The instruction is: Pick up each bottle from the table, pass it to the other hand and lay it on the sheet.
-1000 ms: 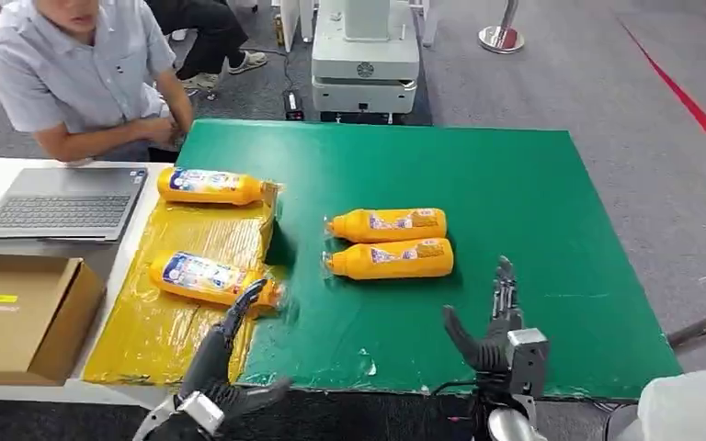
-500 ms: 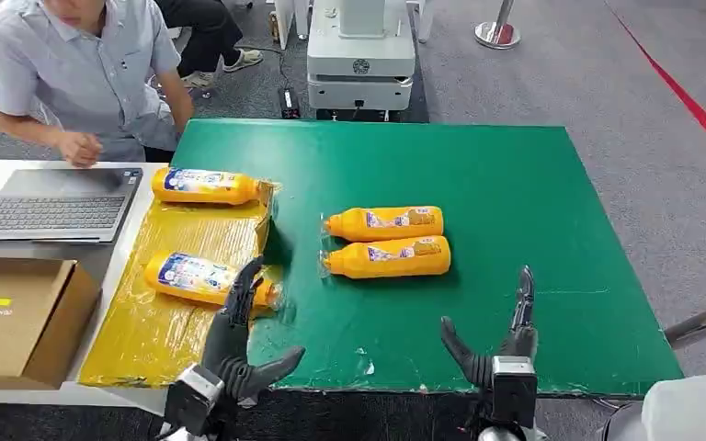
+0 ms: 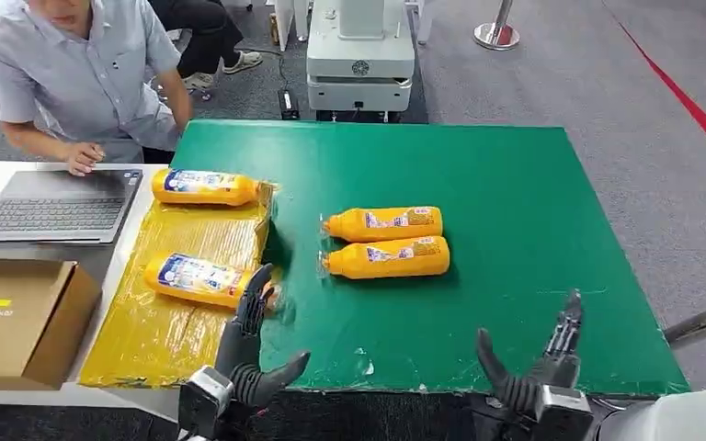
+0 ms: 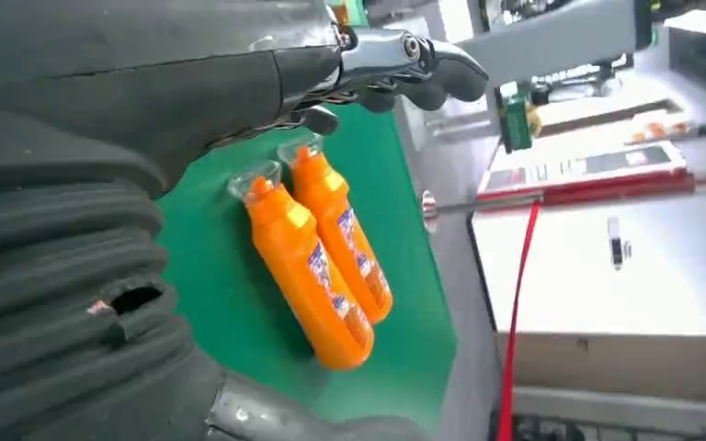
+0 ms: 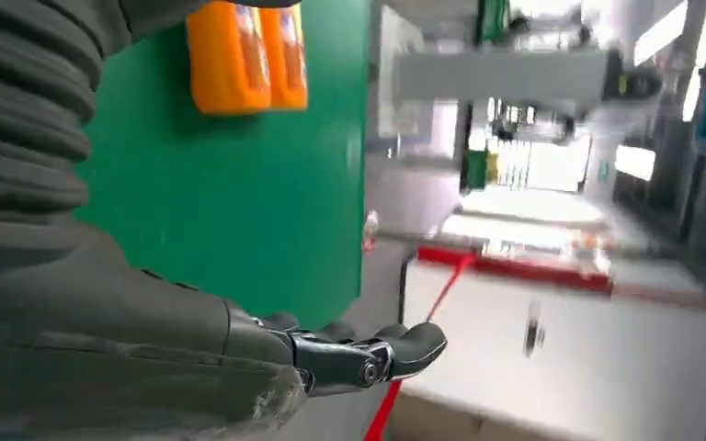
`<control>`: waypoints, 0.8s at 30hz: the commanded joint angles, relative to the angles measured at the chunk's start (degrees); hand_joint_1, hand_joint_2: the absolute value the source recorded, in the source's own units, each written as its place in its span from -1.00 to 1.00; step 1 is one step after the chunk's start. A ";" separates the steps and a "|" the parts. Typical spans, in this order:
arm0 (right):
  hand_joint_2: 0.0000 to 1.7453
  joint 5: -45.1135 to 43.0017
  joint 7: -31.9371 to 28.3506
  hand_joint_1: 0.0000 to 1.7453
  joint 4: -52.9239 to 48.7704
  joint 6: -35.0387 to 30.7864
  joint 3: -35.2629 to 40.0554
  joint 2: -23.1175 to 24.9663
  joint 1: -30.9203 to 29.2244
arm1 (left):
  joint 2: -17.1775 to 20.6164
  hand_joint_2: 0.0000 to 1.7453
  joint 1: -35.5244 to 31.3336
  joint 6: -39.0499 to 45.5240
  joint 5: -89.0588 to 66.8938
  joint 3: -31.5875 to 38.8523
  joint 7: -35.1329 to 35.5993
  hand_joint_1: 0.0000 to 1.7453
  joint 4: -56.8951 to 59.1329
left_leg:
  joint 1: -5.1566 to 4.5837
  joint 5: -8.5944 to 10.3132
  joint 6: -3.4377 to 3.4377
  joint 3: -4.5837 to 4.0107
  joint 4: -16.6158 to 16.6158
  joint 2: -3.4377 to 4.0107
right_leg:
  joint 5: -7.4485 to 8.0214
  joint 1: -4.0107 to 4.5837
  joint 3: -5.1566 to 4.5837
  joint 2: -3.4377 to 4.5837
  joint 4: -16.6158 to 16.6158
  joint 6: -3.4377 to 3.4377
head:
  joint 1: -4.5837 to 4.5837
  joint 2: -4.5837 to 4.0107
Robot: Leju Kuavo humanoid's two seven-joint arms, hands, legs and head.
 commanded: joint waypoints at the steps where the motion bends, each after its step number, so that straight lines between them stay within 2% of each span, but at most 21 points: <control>1: -1.00 -3.36 1.56 -1.00 -3.39 -4.14 0.50 3.19 1.64 | -1.45 -1.00 -1.55 6.68 2.77 -1.62 -7.42 -1.00 1.11 | 0.00 0.00 0.00 0.00 0.00 0.00 | 0.00 0.00 0.00 0.00 0.00 0.00 | -0.02 0.00; 2: 1.00 -5.06 1.77 -1.00 -3.37 -3.98 0.93 2.92 1.58 | -1.10 -1.00 -2.07 5.81 4.82 -2.37 -6.47 -1.00 1.42 | 0.00 0.00 0.00 0.00 0.00 0.00 | 0.00 0.00 0.00 0.00 0.00 0.00 | 0.02 0.00; 3: 1.00 -6.40 1.73 -1.00 -3.60 -3.70 0.72 3.04 1.64 | -0.59 -1.00 -2.23 3.18 7.64 -2.77 -5.57 -1.00 1.23 | 0.00 0.00 0.00 0.00 0.00 0.00 | 0.00 0.00 0.00 0.00 0.00 0.00 | 0.11 0.00; 7: 1.00 -6.41 1.22 -1.00 -4.59 -4.23 0.65 3.14 1.67 | -0.54 -1.00 -1.38 2.00 9.86 -2.21 -7.32 -1.00 0.59 | 0.00 0.00 0.00 0.00 0.00 0.00 | 0.00 0.00 0.00 0.00 0.00 0.00 | 0.15 0.00; 8: 1.00 -5.96 1.30 -1.00 -4.72 -4.44 0.88 3.02 1.76 | -0.92 1.00 -1.17 2.48 9.93 -1.94 -7.94 -1.00 0.54 | 0.00 0.00 0.00 0.00 0.00 0.00 | 0.00 0.00 0.00 0.00 0.00 0.00 | 0.02 0.00; 16: 1.00 -4.91 2.12 -1.00 -3.89 -5.09 2.67 1.90 1.54 | -0.62 1.00 -1.02 3.48 10.66 -2.99 -9.29 -1.00 1.56 | 0.00 0.00 0.00 0.00 0.00 0.00 | 0.00 0.00 0.00 0.00 0.00 0.00 | 0.07 0.00; 20: 1.00 -5.26 2.49 -1.00 -3.78 -3.43 3.69 0.24 1.59 | 1.41 1.00 -0.67 1.80 10.43 -4.74 -9.63 -1.00 1.34 | 0.00 0.00 0.00 0.00 0.00 0.00 | 0.00 0.00 0.00 0.00 0.00 0.00 | 0.02 0.00; 22: 1.00 -4.61 2.23 -1.00 -3.90 -3.17 3.96 -0.34 1.43 | 1.26 1.00 -0.63 2.85 8.97 -4.45 -10.74 -1.00 1.45 | 0.00 0.00 0.00 0.00 0.00 0.00 | 0.00 0.00 0.00 0.00 0.00 0.00 | 0.22 0.00; 24: 1.00 -4.13 2.28 -1.00 -4.00 -3.21 4.05 -0.61 1.05 | 1.02 1.00 -0.95 3.41 8.66 -4.19 -10.95 -1.00 1.64 | 0.00 0.00 0.00 0.00 0.00 0.00 | 0.00 0.00 0.00 0.00 0.00 0.00 | 0.04 0.00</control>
